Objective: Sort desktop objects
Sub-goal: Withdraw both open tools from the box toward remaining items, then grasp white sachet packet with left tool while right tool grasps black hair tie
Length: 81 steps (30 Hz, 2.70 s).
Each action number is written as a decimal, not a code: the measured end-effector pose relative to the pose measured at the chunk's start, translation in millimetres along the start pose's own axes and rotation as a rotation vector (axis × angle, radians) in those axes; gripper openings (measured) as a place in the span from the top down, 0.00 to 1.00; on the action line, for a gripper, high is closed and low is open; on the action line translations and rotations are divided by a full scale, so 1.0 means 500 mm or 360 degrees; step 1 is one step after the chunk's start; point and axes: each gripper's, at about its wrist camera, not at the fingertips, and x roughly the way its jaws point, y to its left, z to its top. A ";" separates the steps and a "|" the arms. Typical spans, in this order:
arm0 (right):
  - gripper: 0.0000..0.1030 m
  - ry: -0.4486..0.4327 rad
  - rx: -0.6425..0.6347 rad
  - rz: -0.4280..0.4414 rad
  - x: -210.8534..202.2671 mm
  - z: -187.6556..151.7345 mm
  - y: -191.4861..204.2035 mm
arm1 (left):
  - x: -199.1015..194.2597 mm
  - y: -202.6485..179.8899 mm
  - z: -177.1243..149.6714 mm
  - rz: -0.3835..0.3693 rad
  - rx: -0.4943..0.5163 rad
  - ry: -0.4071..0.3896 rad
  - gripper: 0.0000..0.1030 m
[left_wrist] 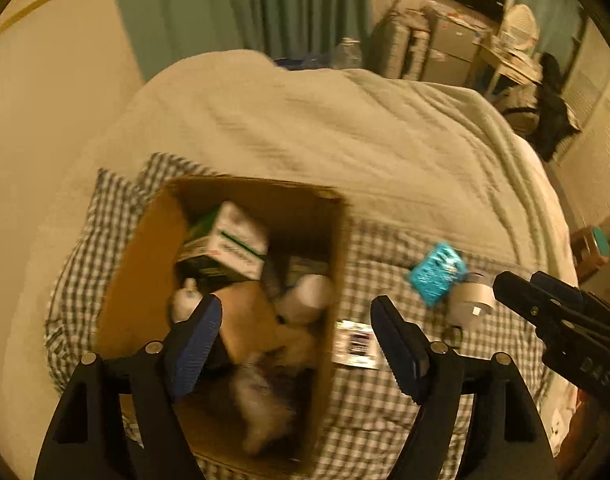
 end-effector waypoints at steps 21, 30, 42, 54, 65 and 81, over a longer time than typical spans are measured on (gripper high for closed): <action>0.34 0.0272 0.0007 -0.0306 -0.004 -0.162 -0.259 | 0.162 -0.238 -0.175 0.0057 0.0315 0.0188 0.21; 0.39 0.0339 0.0188 -0.0172 0.056 -0.145 -0.327 | 0.255 -0.263 -0.191 0.0074 0.0506 0.0300 0.21; 0.40 0.0549 0.0201 -0.0157 0.205 -0.123 -0.342 | 0.347 -0.219 -0.164 0.0090 0.0454 0.0343 0.21; 0.50 0.0748 0.0287 -0.0072 0.339 -0.137 -0.350 | 0.405 -0.199 -0.167 0.0047 0.0545 0.0409 0.21; 0.86 0.0847 0.0256 -0.0081 0.377 -0.135 -0.347 | 0.415 -0.148 -0.163 -0.0121 0.0189 0.0608 0.78; 0.90 0.0726 0.0219 -0.0158 0.260 -0.153 -0.323 | 0.282 -0.143 -0.146 -0.0133 0.0011 0.0511 0.83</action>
